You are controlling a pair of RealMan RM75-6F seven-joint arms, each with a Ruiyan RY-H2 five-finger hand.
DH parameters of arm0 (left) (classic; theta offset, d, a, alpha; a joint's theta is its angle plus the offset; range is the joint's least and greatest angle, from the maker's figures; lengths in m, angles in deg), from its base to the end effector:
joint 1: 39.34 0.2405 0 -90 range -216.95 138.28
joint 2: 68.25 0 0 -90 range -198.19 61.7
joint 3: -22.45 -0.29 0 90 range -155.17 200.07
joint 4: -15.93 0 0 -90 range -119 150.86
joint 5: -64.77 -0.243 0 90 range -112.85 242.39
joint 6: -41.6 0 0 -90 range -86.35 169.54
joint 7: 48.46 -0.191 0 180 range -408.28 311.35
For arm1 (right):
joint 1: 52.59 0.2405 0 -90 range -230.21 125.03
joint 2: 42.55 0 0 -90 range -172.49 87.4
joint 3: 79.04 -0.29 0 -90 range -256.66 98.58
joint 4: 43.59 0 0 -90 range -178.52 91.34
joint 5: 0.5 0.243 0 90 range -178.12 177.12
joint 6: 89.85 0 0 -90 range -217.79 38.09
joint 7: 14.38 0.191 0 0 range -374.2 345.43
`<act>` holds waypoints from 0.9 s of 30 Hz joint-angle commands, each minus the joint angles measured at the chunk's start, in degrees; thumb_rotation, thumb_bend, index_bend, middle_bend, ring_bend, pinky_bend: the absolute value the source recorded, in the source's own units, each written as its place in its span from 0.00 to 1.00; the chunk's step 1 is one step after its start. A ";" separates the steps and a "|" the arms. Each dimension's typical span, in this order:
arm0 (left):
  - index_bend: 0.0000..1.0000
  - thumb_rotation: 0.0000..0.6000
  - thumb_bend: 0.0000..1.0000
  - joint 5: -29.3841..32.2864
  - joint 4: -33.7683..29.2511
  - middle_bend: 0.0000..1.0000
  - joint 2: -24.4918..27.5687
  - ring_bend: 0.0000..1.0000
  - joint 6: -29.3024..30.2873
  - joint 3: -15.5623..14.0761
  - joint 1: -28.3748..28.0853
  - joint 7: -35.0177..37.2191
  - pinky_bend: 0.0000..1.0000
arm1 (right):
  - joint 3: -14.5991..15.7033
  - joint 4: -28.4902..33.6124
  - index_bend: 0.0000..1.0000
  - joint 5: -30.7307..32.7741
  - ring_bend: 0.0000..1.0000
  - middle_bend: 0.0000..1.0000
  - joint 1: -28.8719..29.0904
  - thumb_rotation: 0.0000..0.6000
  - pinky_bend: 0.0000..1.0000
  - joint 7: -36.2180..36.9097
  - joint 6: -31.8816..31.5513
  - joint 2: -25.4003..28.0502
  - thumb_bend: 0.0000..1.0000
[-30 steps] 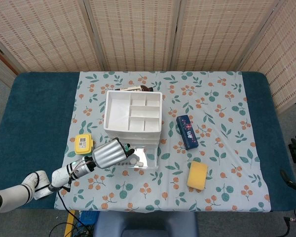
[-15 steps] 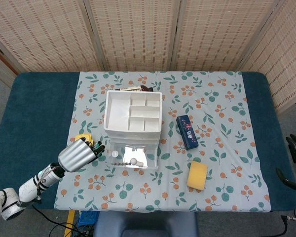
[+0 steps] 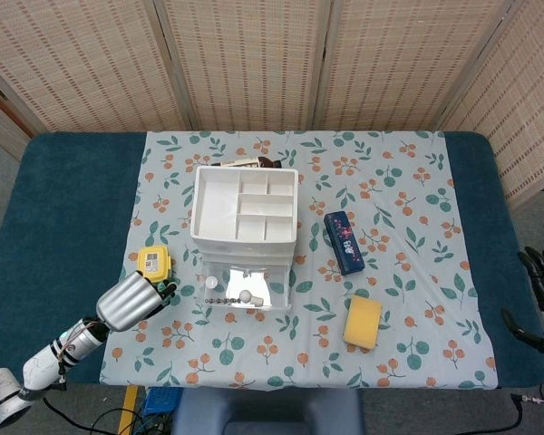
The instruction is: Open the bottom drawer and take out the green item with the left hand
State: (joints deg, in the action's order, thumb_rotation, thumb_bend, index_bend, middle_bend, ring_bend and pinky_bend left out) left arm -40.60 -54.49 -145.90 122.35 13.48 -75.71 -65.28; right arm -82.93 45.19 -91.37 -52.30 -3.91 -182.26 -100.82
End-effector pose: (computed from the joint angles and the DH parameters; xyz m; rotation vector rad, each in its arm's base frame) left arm -0.2337 0.3419 0.0194 -2.1324 0.0131 -0.9279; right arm -0.3639 -0.2082 0.2057 1.3394 -0.8199 1.0014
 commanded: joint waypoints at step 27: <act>0.16 1.00 0.31 12.55 -8.95 0.91 1.05 0.97 -3.64 7.63 6.80 -2.15 1.00 | 0.12 0.44 0.00 0.75 0.00 0.04 0.10 1.00 0.00 -0.38 0.67 0.66 0.33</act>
State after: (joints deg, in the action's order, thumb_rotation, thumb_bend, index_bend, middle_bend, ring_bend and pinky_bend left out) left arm -31.61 -60.76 -145.95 117.89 18.95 -70.46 -67.86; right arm -82.85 45.56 -90.70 -52.28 -4.27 -181.79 -100.29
